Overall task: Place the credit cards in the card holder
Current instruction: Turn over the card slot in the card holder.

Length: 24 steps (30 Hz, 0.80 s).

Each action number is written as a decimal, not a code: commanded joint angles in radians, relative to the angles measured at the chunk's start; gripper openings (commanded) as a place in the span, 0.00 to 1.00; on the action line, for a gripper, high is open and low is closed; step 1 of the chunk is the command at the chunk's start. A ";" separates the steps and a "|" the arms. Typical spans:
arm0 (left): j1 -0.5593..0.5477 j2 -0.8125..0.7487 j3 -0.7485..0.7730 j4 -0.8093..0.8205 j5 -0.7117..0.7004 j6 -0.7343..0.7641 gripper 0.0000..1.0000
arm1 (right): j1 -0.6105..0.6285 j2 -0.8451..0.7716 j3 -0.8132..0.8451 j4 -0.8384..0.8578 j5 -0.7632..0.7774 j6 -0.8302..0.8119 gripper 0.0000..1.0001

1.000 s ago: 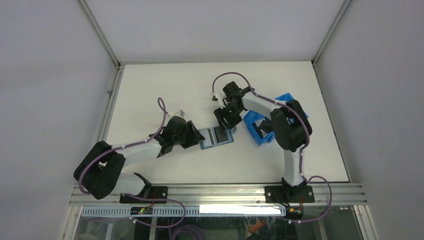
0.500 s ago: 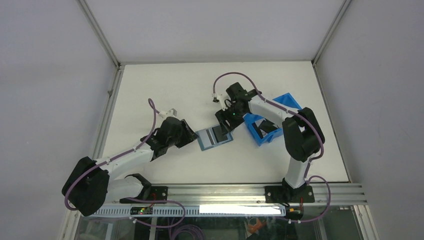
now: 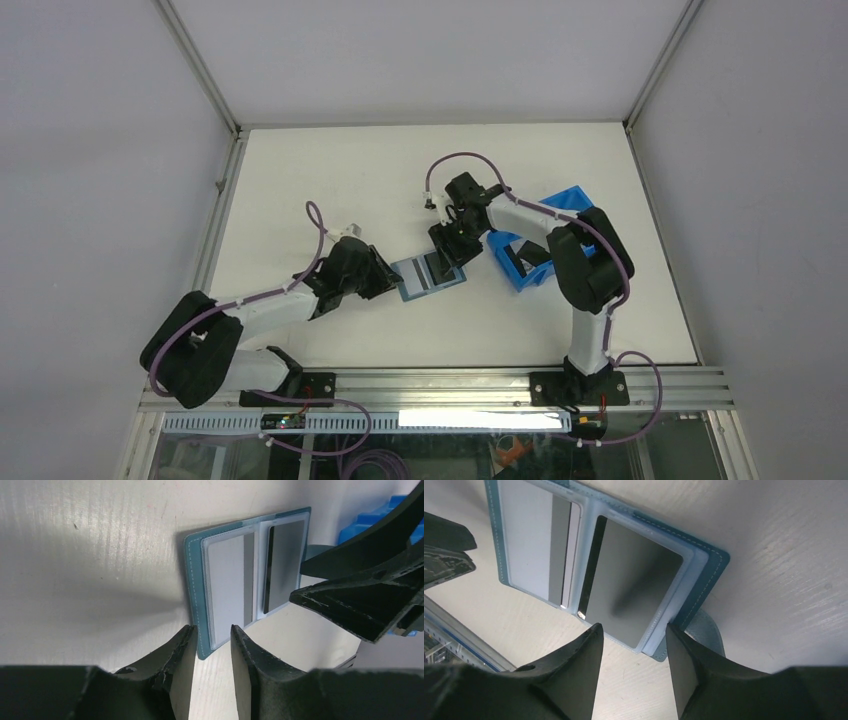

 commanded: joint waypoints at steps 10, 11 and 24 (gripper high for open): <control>0.010 0.185 0.076 0.111 0.137 -0.010 0.28 | 0.007 0.018 0.054 0.028 -0.035 0.045 0.45; 0.010 0.193 0.078 0.110 0.138 -0.008 0.27 | 0.008 0.018 0.056 0.029 -0.043 0.047 0.44; 0.010 0.202 0.094 0.070 0.137 0.009 0.26 | -0.008 -0.041 0.065 0.017 0.029 0.045 0.39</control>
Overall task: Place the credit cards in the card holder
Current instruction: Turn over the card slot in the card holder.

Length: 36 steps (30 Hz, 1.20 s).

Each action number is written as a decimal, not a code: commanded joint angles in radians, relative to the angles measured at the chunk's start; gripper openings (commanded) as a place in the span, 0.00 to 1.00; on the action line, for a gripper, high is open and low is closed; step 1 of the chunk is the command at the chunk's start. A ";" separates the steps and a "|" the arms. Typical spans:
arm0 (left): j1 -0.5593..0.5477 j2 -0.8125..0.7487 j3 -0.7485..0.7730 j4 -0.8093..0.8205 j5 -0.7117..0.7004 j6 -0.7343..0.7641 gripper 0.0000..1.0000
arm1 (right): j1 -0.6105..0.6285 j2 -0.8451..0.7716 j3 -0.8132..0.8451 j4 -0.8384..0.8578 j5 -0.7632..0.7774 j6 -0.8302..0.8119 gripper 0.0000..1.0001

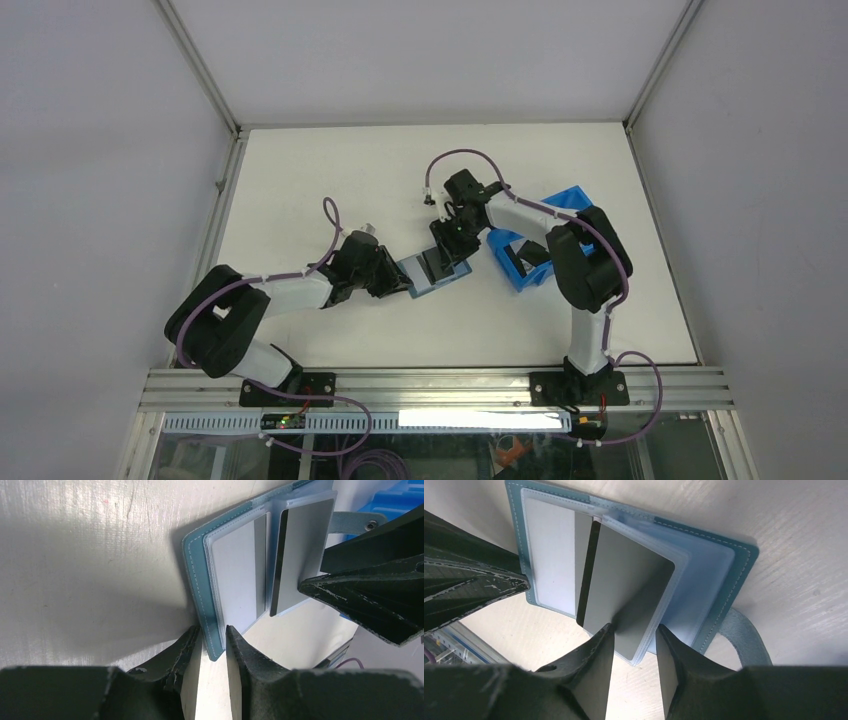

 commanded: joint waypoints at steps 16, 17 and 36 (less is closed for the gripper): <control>0.010 -0.130 0.046 -0.132 -0.041 0.070 0.29 | -0.029 -0.088 0.046 0.002 0.089 -0.011 0.46; 0.010 -0.139 0.052 -0.140 -0.045 0.072 0.29 | -0.028 -0.088 0.037 0.010 0.065 -0.009 0.46; 0.002 0.056 0.242 -0.097 0.079 0.059 0.13 | -0.034 0.006 0.066 -0.009 0.049 0.009 0.43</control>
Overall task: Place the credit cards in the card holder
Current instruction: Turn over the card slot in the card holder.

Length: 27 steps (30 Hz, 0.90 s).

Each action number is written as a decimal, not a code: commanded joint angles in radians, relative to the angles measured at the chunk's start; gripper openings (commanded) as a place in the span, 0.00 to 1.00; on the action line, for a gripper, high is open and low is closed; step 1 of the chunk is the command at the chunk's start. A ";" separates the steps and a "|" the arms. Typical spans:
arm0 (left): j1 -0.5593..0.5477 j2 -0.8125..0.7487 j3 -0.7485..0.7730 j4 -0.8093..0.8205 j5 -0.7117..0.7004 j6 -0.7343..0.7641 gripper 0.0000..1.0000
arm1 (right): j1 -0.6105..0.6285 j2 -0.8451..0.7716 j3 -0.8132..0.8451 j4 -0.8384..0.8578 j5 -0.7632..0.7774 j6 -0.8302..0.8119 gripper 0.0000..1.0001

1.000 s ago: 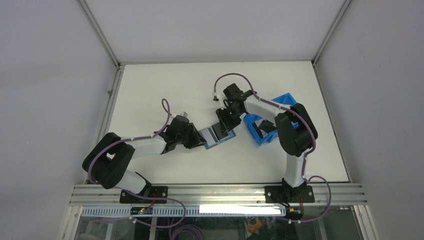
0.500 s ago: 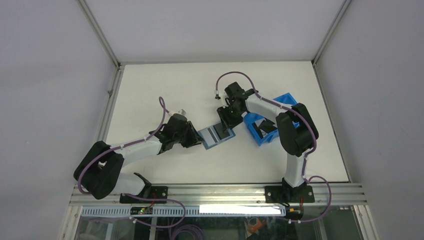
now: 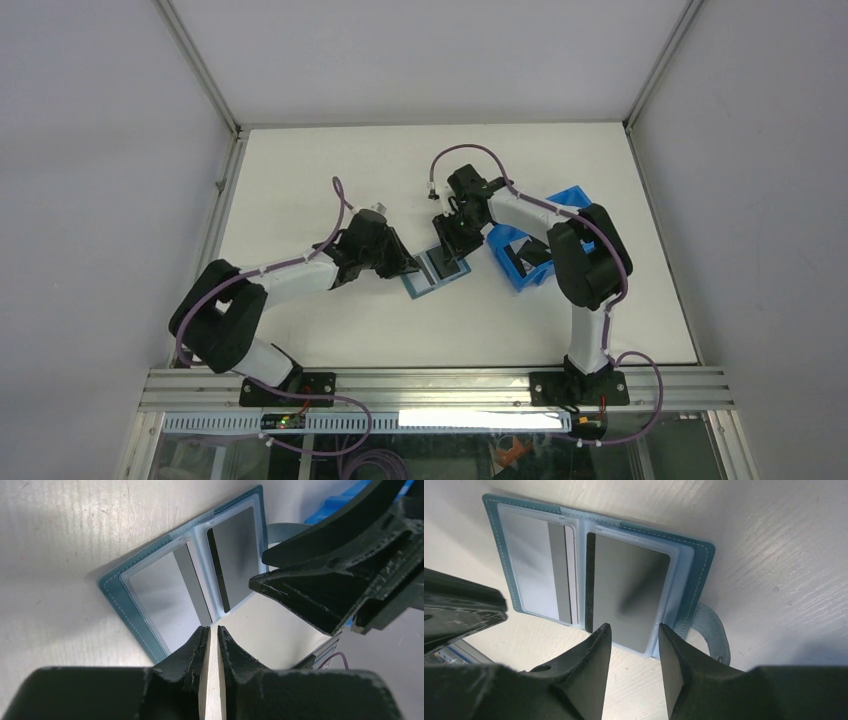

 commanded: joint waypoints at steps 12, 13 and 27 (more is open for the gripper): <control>0.001 0.220 0.155 0.044 0.098 0.013 0.10 | -0.006 0.013 0.037 0.006 -0.033 0.014 0.41; 0.001 0.227 0.158 0.044 0.101 0.015 0.10 | -0.006 0.014 0.037 0.006 -0.037 0.014 0.41; 0.001 0.315 0.181 0.043 0.134 0.011 0.09 | -0.037 0.006 0.029 0.020 -0.107 0.061 0.40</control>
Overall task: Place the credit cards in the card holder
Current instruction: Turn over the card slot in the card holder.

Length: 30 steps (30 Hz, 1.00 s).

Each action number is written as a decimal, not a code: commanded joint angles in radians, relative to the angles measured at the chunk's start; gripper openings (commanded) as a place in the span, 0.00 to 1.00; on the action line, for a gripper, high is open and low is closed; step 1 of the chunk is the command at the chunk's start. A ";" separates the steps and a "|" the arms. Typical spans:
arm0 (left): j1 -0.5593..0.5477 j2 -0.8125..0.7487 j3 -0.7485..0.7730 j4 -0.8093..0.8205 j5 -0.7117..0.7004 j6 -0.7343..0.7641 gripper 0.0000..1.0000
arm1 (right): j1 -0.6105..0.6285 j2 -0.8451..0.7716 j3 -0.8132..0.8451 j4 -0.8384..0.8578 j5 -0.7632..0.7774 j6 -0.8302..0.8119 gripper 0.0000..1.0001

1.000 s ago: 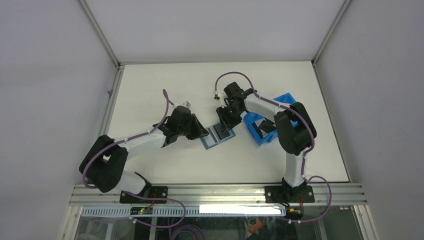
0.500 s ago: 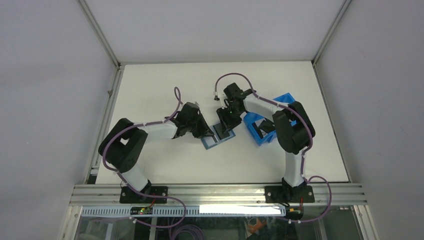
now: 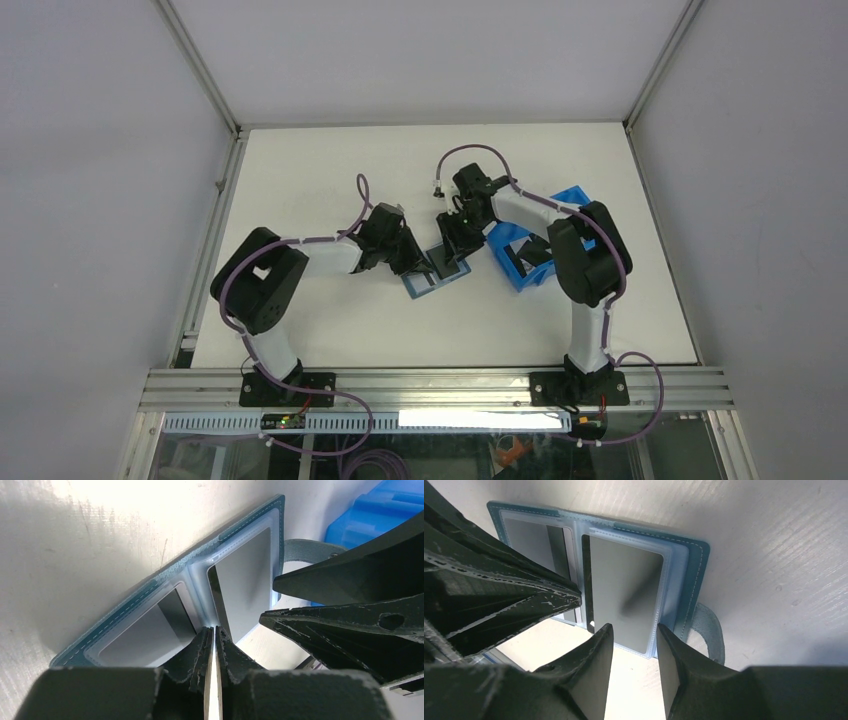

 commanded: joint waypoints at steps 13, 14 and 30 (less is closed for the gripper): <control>0.001 0.045 0.031 0.004 0.036 0.007 0.08 | -0.017 -0.043 0.014 0.040 -0.133 0.052 0.39; 0.001 0.046 0.031 0.005 0.036 0.007 0.08 | -0.017 -0.042 0.014 0.040 -0.133 0.054 0.39; 0.001 0.055 0.032 0.004 0.043 0.002 0.08 | -0.016 -0.021 0.022 0.019 0.028 0.028 0.39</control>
